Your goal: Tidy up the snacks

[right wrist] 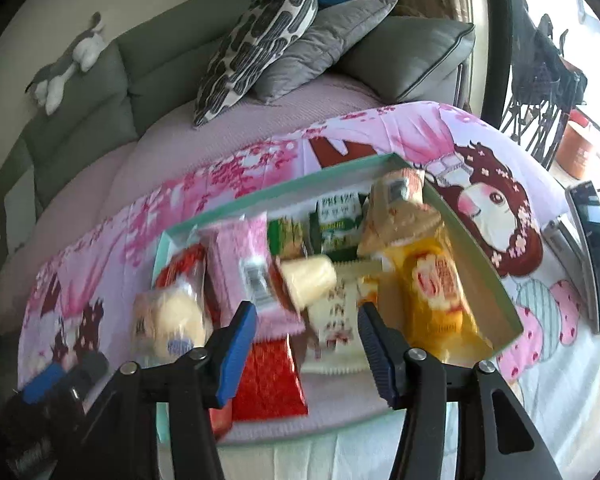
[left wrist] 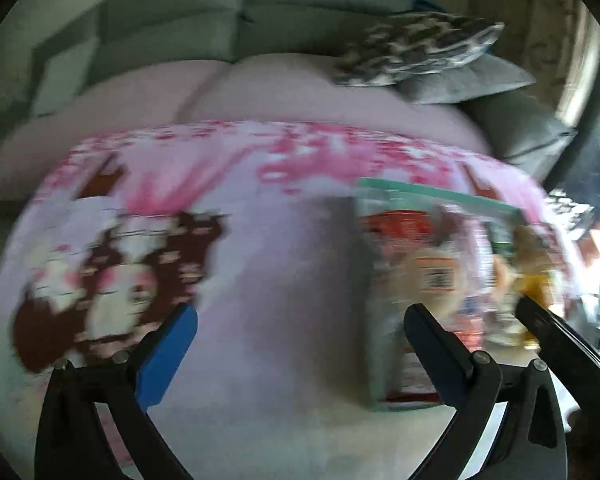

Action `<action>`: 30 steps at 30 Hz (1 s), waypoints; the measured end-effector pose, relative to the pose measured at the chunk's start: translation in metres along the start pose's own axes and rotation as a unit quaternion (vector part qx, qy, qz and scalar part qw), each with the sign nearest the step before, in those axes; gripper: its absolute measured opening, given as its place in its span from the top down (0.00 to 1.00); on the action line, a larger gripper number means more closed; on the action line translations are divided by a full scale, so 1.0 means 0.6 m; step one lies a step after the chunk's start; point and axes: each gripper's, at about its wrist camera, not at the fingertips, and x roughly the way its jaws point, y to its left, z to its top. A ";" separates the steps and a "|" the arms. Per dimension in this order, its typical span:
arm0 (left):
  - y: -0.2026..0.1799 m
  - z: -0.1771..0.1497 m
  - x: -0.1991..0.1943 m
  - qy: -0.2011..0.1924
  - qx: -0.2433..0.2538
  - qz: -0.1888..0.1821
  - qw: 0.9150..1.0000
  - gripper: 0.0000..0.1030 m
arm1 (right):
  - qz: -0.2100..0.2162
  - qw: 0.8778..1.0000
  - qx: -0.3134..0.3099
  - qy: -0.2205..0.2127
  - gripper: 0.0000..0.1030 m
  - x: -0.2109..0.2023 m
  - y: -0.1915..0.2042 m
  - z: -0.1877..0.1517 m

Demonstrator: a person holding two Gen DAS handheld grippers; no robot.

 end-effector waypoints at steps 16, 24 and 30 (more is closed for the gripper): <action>0.018 -0.062 0.001 0.045 0.019 0.092 0.995 0.00 | 0.002 0.998 -0.058 0.008 0.00 -0.007 0.031 -0.070; 0.030 -0.063 0.008 0.057 0.012 0.099 0.993 0.00 | -0.006 0.998 -0.065 0.015 0.00 -0.004 0.033 -0.070; 0.027 -0.060 0.011 0.063 0.018 0.094 0.993 0.00 | -0.005 0.997 -0.074 0.017 0.00 -0.002 0.040 -0.073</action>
